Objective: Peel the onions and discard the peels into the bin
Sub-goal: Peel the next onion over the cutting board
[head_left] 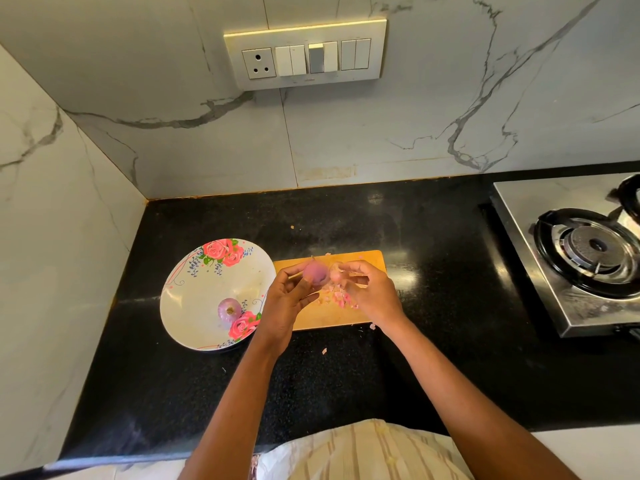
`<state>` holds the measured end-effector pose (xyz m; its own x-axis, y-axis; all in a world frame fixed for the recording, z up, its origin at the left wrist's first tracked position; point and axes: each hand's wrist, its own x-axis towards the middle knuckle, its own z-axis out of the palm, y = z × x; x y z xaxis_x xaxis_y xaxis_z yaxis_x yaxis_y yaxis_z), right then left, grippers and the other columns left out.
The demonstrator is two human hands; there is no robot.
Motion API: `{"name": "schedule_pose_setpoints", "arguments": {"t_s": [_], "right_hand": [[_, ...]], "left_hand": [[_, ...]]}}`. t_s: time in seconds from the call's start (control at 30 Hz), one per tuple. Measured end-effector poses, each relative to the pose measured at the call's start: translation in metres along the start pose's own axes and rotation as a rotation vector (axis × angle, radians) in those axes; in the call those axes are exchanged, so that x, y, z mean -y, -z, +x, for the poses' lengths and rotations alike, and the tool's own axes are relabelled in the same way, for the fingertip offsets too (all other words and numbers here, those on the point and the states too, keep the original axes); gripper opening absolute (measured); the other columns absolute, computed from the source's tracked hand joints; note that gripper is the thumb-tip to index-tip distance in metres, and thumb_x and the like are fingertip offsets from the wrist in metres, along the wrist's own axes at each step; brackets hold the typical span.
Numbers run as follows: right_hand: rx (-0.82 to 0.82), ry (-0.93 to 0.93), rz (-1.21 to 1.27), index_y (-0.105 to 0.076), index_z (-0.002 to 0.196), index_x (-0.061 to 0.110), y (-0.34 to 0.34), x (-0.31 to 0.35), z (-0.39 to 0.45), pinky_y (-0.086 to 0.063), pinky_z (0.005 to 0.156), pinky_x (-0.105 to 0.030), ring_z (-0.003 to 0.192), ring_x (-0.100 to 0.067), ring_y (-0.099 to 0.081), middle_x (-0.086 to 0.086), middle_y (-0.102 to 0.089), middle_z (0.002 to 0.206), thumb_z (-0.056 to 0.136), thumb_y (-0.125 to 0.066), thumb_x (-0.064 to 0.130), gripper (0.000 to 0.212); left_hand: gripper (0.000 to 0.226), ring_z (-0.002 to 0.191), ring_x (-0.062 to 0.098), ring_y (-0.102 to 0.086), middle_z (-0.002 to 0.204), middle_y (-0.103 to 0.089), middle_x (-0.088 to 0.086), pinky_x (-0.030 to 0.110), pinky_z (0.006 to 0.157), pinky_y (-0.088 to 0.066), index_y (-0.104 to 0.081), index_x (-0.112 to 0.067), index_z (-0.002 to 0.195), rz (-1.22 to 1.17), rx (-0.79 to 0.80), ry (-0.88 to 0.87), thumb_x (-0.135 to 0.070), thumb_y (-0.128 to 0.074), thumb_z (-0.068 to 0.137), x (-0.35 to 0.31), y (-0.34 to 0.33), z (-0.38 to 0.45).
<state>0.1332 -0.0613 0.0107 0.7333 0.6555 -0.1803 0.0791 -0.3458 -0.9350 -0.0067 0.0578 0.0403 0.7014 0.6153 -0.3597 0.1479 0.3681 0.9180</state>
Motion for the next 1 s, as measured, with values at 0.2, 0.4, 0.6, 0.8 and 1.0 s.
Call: {"name": "schedule_pose_setpoints", "arguments": {"t_s": [0.2,0.4,0.6,0.8,1.0], "right_hand": [[0.122,0.081,0.187,-0.069,0.125,0.022,-0.011,0.017,-0.013,-0.058,0.075,-0.024,0.102,-0.009,-0.07,0.006,-0.073,0.116,0.095,-0.071,0.028,0.03],[0.062,0.185,0.088,-0.073,0.119,0.02,-0.008,0.022,-0.017,-0.055,0.086,-0.015,0.101,0.005,-0.068,0.021,-0.071,0.107,0.096,-0.07,0.021,0.023],[0.05,0.242,0.001,-0.074,0.12,0.013,-0.004,0.02,-0.016,-0.053,0.084,-0.011,0.099,0.01,-0.067,0.022,-0.069,0.106,0.096,-0.07,0.014,0.025],[0.039,0.171,0.057,-0.074,0.117,0.015,-0.004,0.014,-0.014,-0.06,0.083,-0.023,0.09,-0.005,-0.074,0.005,-0.073,0.111,0.098,-0.063,0.003,0.025],[0.049,0.143,0.184,-0.072,0.109,0.032,-0.01,0.022,-0.019,-0.06,0.084,-0.026,0.102,-0.006,-0.07,0.014,-0.074,0.106,0.095,-0.071,0.029,0.013]], "left_hand": [[0.041,0.102,0.017,-0.073,0.121,-0.07,0.008,0.029,0.084,-0.058,-0.053,-0.013,0.129,0.018,-0.061,0.058,-0.035,-0.066,0.095,0.005,-0.005,0.004],[0.037,0.106,0.021,-0.072,0.115,-0.074,0.007,0.032,0.092,-0.057,-0.057,-0.023,0.134,0.039,0.009,0.022,-0.03,-0.063,0.098,0.004,-0.005,0.002],[0.036,0.111,0.02,-0.07,0.12,-0.073,0.004,0.032,0.094,-0.057,-0.06,-0.023,0.134,0.044,0.037,0.012,-0.03,-0.058,0.1,0.003,-0.004,0.0],[0.035,0.111,0.026,-0.069,0.119,-0.072,0.004,0.035,0.096,-0.057,-0.06,-0.022,0.135,0.025,0.031,0.029,-0.029,-0.057,0.101,0.003,-0.001,0.0],[0.033,0.111,0.025,-0.069,0.114,-0.075,0.003,0.037,0.098,-0.056,-0.061,-0.022,0.134,0.021,0.006,0.018,-0.028,-0.057,0.102,0.003,-0.001,0.003]]}}
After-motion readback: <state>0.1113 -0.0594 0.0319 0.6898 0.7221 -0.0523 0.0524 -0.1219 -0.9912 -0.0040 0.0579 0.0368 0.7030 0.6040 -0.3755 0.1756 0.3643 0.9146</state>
